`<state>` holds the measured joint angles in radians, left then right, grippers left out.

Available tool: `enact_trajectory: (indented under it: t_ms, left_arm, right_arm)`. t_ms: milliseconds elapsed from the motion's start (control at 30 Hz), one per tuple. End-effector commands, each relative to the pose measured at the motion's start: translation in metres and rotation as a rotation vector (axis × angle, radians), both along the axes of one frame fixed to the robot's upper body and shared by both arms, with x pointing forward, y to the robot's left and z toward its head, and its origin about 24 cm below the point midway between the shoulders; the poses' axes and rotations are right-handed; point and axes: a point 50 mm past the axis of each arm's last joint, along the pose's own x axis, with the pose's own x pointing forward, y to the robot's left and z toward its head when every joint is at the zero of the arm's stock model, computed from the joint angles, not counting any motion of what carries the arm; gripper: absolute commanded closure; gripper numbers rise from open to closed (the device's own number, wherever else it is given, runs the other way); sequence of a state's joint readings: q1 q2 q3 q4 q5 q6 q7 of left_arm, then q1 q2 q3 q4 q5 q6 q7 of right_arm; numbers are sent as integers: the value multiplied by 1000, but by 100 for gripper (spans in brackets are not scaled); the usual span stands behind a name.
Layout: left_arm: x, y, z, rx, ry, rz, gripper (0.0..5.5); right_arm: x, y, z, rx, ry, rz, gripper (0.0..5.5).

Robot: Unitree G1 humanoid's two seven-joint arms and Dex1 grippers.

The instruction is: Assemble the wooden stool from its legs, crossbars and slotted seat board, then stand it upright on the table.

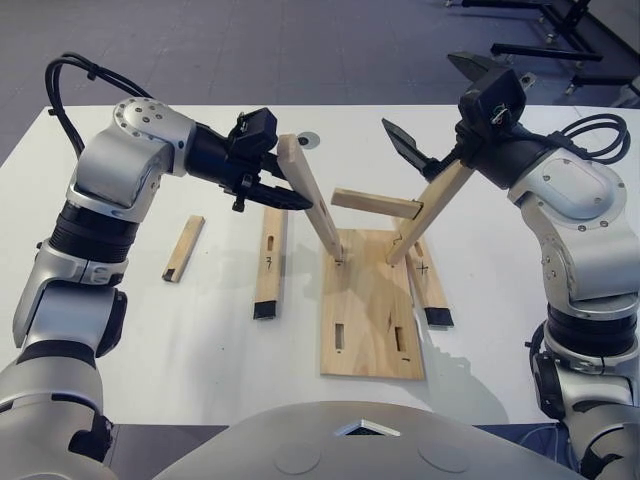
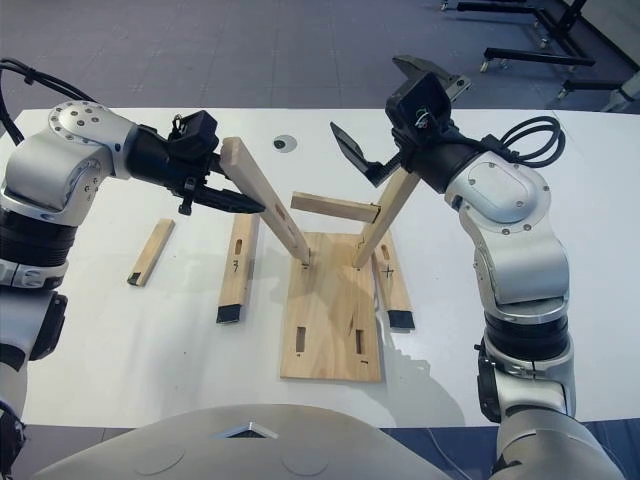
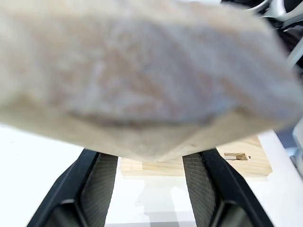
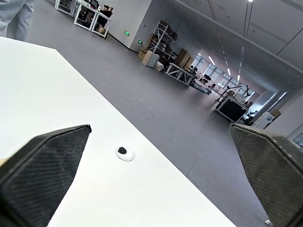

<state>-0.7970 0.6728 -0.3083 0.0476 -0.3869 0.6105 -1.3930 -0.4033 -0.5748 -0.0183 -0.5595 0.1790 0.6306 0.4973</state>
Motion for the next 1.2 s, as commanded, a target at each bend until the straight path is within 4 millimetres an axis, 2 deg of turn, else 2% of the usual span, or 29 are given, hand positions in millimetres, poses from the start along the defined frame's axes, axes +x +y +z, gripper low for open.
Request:
enact_trajectory:
  t_ms: [33,300,500,700,800,900,1000,1200]
  left_arm:
    - [-2,6,1,43,-7,-4,348]
    - [-4,14,-4,92,65,-15,348]
    - [-3,18,-6,130,80,-12,348]
    - [0,17,-4,165,83,-34,348]
    - [3,15,-1,176,78,-47,348]
    - [5,14,0,191,76,-56,348]
    - [5,14,-1,203,79,-58,348]
    - [8,16,-5,254,85,-60,348]
  right_arm:
    - [0,0,-1,5,10,6,10]
    - [2,-2,2,16,0,-3,10]
    - [5,-23,23,55,-75,-79,10]
    - [6,-24,28,24,-108,-88,10]
    - [11,-46,34,-27,-141,-182,10]
    - [13,-65,45,1,-174,-239,10]
    - [16,-68,42,-9,-159,-242,10]
    - [18,-54,17,-51,-57,-165,10]
